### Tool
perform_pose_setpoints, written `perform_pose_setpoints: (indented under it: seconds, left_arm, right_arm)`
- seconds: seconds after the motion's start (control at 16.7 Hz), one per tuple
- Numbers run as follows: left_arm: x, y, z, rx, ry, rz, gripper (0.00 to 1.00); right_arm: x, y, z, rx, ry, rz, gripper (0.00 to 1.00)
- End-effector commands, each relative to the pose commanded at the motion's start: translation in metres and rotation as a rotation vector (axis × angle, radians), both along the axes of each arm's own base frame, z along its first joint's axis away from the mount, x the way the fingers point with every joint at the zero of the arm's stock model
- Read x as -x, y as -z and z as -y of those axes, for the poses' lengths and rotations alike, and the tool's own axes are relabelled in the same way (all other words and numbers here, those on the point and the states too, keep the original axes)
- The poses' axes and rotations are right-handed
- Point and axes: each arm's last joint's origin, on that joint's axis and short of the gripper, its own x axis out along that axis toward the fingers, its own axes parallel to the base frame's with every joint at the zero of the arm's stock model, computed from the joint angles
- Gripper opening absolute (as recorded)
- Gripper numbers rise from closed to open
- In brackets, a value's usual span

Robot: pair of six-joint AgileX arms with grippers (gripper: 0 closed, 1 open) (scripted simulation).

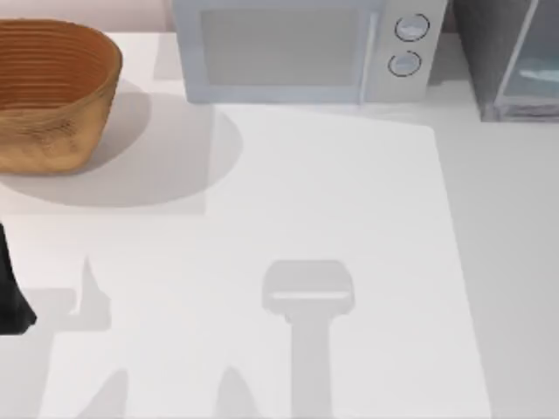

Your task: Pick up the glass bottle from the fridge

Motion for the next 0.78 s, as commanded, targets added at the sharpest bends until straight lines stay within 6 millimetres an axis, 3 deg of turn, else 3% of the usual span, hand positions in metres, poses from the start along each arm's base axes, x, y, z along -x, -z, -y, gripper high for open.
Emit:
perform_pose_setpoints:
  seconds: [0.24,0.48,0.78]
  left_arm:
    - [0.0,0.0,0.0,0.0,0.0,0.0,1.0]
    - [0.0,0.0,0.0,0.0,0.0,0.0,1.0]
    - [0.0,0.0,0.0,0.0,0.0,0.0,1.0]
  right_arm:
    - [-0.037,0.004,0.009,0.0,0.006,-0.007,1.0]
    - [-0.103,0.007,0.014,0.005,0.012,0.001,1.0]
    - [-0.184,0.005,0.003,0.009,0.013,0.016,1.0]
